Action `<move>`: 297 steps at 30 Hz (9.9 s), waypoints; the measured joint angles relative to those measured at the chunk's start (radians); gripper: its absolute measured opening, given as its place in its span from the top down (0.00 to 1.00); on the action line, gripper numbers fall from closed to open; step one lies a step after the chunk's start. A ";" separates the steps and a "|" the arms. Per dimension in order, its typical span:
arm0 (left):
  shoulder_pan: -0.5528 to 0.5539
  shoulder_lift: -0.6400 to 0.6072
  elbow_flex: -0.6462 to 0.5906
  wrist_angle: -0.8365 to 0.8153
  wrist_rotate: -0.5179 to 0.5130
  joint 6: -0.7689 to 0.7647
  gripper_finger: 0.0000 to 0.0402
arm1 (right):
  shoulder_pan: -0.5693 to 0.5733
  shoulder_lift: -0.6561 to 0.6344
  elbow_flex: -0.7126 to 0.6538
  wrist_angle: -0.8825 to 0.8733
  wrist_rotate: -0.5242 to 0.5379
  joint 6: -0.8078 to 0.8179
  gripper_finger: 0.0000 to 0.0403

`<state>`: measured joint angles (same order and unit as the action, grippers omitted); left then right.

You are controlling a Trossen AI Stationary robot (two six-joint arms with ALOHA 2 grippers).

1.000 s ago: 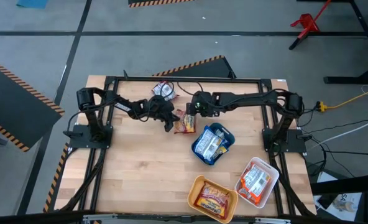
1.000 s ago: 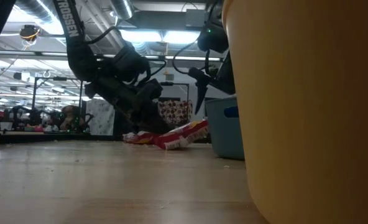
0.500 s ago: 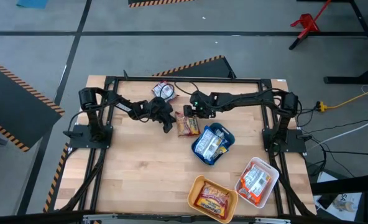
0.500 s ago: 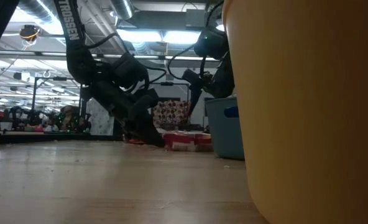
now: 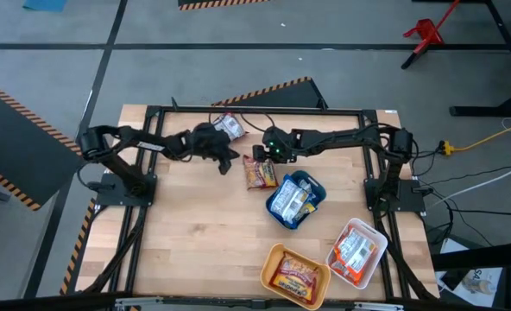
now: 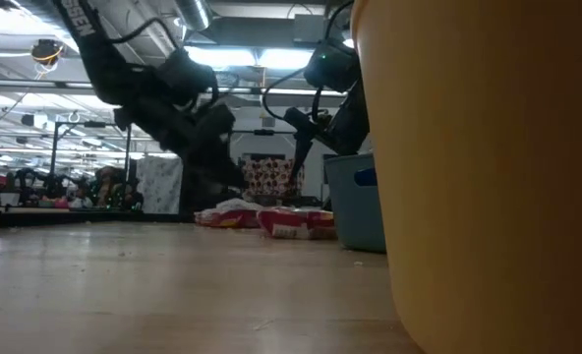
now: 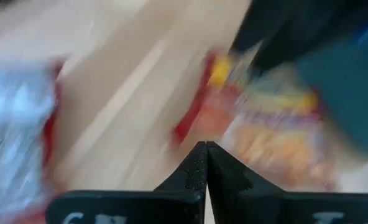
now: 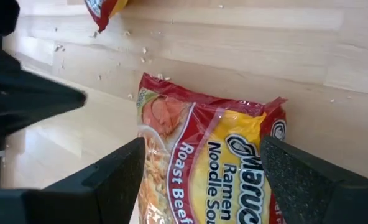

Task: Sort Maruchan noodles
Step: Put the right red noodle pack into the yellow bin

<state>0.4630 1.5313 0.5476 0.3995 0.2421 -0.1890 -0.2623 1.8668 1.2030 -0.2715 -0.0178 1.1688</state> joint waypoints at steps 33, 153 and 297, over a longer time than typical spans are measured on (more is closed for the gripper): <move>-0.105 0.147 -0.061 0.272 0.023 -0.115 1.00 | 0.000 0.000 0.000 -0.003 -0.001 -0.003 0.26; -0.102 0.388 0.252 0.404 0.045 0.022 1.00 | -0.027 -0.187 0.001 -0.200 0.259 -0.209 0.26; 0.102 0.150 0.112 -0.025 0.268 0.113 1.00 | -0.098 -0.094 0.000 -0.482 0.233 -0.074 0.26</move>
<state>0.5652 1.6810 0.6593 0.3742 0.5099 -0.0756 -0.3605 1.7727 1.2034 -0.7535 0.2149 1.0946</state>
